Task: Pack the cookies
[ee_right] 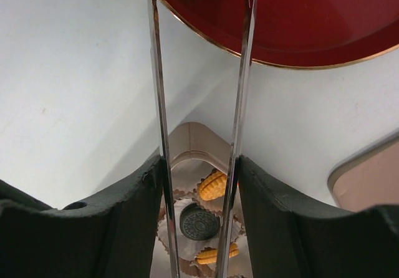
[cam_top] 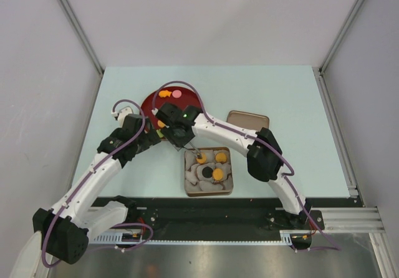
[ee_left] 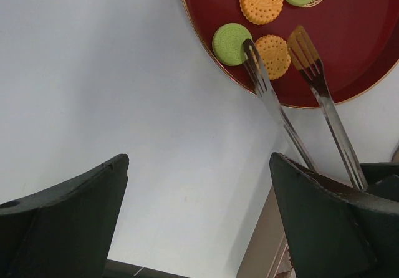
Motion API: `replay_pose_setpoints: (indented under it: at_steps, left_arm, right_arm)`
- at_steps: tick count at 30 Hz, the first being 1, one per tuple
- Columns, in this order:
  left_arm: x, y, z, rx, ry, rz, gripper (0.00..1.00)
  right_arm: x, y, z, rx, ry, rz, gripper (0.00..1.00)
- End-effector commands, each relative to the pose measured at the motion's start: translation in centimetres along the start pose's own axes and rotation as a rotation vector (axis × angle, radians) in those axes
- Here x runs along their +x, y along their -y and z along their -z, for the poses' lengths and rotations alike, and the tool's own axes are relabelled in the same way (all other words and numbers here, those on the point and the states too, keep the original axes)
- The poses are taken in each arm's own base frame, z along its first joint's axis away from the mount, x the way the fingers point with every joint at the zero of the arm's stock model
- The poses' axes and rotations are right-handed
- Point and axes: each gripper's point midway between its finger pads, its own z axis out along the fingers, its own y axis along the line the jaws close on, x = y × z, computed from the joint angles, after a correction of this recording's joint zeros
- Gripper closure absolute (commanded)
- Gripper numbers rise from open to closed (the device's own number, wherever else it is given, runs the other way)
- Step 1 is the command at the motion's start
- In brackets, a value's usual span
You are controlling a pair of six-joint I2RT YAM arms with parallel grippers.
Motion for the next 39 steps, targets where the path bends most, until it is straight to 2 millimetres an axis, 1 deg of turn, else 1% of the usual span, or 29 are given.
replay_pose_setpoints:
  at_steps: [1, 3, 7, 15, 17, 19, 23, 27, 31, 34, 35, 37, 39]
  left_arm:
    - [-0.4, 0.2, 0.1, 0.022, 0.02, 0.009, 0.0]
    - [-0.5, 0.3, 0.1, 0.025, 0.019, 0.01, 0.0]
    - [-0.5, 0.4, 0.1, 0.028, 0.02, 0.011, 0.0]
    - [-0.3, 0.3, 0.1, 0.026, 0.016, 0.009, 0.0]
    - [-0.3, 0.3, 0.1, 0.025, 0.017, 0.009, 0.0]
    - [-0.3, 0.3, 0.1, 0.024, 0.015, 0.011, 0.0]
    - [-0.3, 0.3, 0.1, 0.027, 0.017, 0.01, 0.0]
    - [-0.3, 0.3, 0.1, 0.026, 0.016, 0.009, 0.0]
    - [-0.3, 0.3, 0.1, 0.026, 0.016, 0.011, 0.0]
    - [-0.3, 0.2, 0.1, 0.025, 0.017, 0.009, 0.0]
    - [-0.3, 0.3, 0.1, 0.026, 0.018, 0.01, 0.0]
    - [-0.3, 0.2, 0.1, 0.024, 0.016, 0.01, 0.0]
    - [-0.4, 0.3, 0.1, 0.026, 0.018, 0.011, 0.0]
  right_arm:
    - [-0.9, 1.1, 1.2, 0.036, 0.03, 0.002, 0.45]
    - [-1.2, 1.4, 1.7, 0.042, 0.042, -0.003, 0.45]
    - [-1.0, 1.6, 2.0, 0.041, 0.039, -0.007, 0.45]
    - [-0.7, 1.0, 1.0, -0.001, 0.014, -0.011, 0.45]
    - [-0.6, 1.2, 0.8, -0.01, 0.005, -0.017, 0.46]
    - [-0.7, 1.2, 0.6, -0.018, -0.001, -0.027, 0.47]
    - [-0.7, 1.9, 0.5, -0.012, -0.005, -0.048, 0.54]
    - [-0.8, 2.7, 1.1, 0.002, 0.002, -0.061, 0.6]
    - [-1.3, 3.8, 2.3, 0.024, 0.027, -0.08, 0.65]
    - [-2.0, 4.6, 3.9, 0.044, 0.065, -0.093, 0.68]
    - [-2.4, 5.0, 4.8, 0.048, 0.085, -0.097, 0.69]
    - [-2.6, 5.7, 5.9, 0.067, 0.103, -0.105, 0.71]
    - [-2.6, 6.3, 7.3, 0.077, 0.119, -0.11, 0.71]
